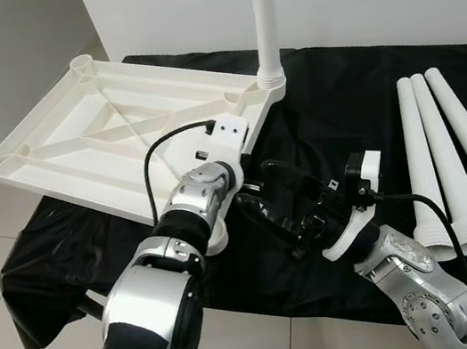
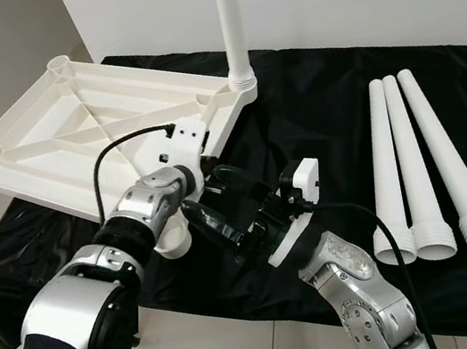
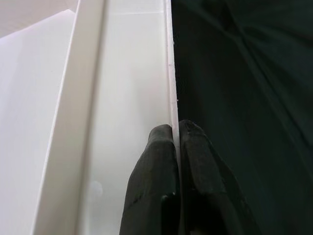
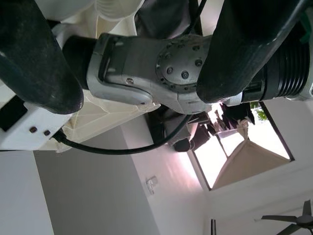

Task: Building children table

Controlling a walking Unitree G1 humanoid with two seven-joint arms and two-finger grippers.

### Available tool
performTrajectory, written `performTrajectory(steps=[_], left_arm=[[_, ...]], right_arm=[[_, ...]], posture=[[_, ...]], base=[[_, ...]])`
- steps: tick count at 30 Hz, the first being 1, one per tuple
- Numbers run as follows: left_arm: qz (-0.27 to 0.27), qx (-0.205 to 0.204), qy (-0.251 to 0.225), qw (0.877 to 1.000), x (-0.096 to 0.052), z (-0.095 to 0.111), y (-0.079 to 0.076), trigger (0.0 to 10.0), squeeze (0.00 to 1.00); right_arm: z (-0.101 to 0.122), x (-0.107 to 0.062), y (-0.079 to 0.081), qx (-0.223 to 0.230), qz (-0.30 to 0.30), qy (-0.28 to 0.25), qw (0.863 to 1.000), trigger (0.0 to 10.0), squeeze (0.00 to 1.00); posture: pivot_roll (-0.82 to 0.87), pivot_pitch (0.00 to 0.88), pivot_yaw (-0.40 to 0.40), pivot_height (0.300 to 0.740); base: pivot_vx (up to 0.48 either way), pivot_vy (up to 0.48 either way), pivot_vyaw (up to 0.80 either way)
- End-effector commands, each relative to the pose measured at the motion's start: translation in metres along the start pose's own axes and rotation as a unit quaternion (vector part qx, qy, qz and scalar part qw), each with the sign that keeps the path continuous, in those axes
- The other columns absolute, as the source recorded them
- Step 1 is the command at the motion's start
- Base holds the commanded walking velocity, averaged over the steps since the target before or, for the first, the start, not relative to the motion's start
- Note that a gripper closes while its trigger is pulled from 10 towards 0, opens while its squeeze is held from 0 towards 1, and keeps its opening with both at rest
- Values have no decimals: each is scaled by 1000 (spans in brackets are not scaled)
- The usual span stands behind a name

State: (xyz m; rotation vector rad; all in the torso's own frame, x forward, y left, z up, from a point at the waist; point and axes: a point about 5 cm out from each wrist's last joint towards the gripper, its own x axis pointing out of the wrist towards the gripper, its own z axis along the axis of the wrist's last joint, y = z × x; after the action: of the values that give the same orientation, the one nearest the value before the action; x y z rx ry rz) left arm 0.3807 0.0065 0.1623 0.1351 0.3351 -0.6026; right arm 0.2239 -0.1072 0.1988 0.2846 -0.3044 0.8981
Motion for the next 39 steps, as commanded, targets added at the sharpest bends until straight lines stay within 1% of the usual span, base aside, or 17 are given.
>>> performTrajectory(steps=[1, 2, 3, 4, 6, 11, 15, 17, 18, 19, 25, 26, 27, 28, 35, 36, 39], left_arm=[[-33, 30, -79, 996, 2, 36, -23, 0, 0], [-33, 30, -79, 996, 2, 36, -23, 0, 0], [-45, 36, -74, 996, 4, 34, -31, 0, 0], [-45, 36, -74, 996, 4, 34, -31, 0, 0], [-60, 36, -65, 995, 8, 31, -43, 0, 0], [-59, 28, -67, 996, 9, 34, -48, 0, 0], [-48, 7, -81, 996, 10, 48, -54, 0, 0], [-48, 3, -83, 995, 10, 50, -55, 0, 0], [-48, 8, -85, 995, 10, 53, -56, 4431, 0], [-49, 13, -84, 995, 10, 55, -57, 10000, 0], [-54, 26, -81, 995, 10, 55, -59, 10000, 0], [-54, 28, -78, 995, 10, 52, -59, 10000, 204], [-54, 28, -78, 995, 10, 52, -59, 10000, 204], [-60, 28, -77, 995, 11, 50, -59, 10000, 1000], [-74, 53, -68, 994, 11, 45, -60, 10000, 1000], [-83, 64, -67, 992, 11, 45, -61, 10000, 1000], [-97, 71, -66, 991, 11, 44, -62, 10000, 1000]], right_arm=[[0, 2, 2, -3, 2, 1, 1000, 10000, 0], [0, 2, 2, -3, 2, 1, 1000, 10000, 0], [0, 2, 2, -3, 1, 0, 1000, 10000, 0], [0, 2, 2, -3, 1, 0, 1000, 10000, 0], [-1, 3, 2, -4, -2, 0, 1000, 10000, 0], [-1, 3, 3, -3, -4, -2, 1000, 10000, 0], [-1, 5, 4, -3, -7, -6, 1000, 10000, 0], [-1, 6, 5, -3, -8, -7, 1000, 10000, 0], [-2, 6, 5, -2, -8, -7, 1000, 10000, 0], [-1, 6, 5, -1, -10, -8, 1000, 10000, 0], [-1, 5, 6, -2, -12, -7, 1000, 10000, 0], [-1, 5, 6, -3, -13, -8, 1000, 10000, 0], [-1, 5, 6, -3, -13, -8, 1000, 10000, 0], [-1, 5, 5, -4, -13, -7, 1000, 10000, 0], [-2, 6, 5, -2, -12, -8, 1000, 10000, 0], [-2, 7, 5, -1, -10, -8, 1000, 10000, 0], [-3, 7, 5, 2, -10, -9, 1000, 10000, 0]], posture=[[-131, 75, 67, 740], [-131, 75, 67, 740], [-132, 78, 74, 740], [-132, 78, 74, 740], [-132, 81, 84, 740], [-136, 81, 87, 740], [-140, 82, 96, 740], [-141, 83, 96, 740], [-142, 85, 98, 740], [-145, 84, 102, 740], [-146, 85, 103, 740], [-143, 85, 103, 740], [-143, 85, 103, 740], [-139, 84, 103, 740], [-125, 84, 103, 740], [-119, 85, 102, 740], [-114, 84, 103, 740]], base=[[0, 0, 0], [0, 0, 0], [0, 0, 0], [0, 0, 0], [0, 0, 0], [0, 0, 0], [0, 0, 0], [0, 0, 0], [0, 0, 0], [0, 0, 0], [0, 0, 0], [0, 0, 0], [0, 0, 0], [0, 0, 0], [0, 0, 0], [0, 0, 0], [0, 0, 0]])
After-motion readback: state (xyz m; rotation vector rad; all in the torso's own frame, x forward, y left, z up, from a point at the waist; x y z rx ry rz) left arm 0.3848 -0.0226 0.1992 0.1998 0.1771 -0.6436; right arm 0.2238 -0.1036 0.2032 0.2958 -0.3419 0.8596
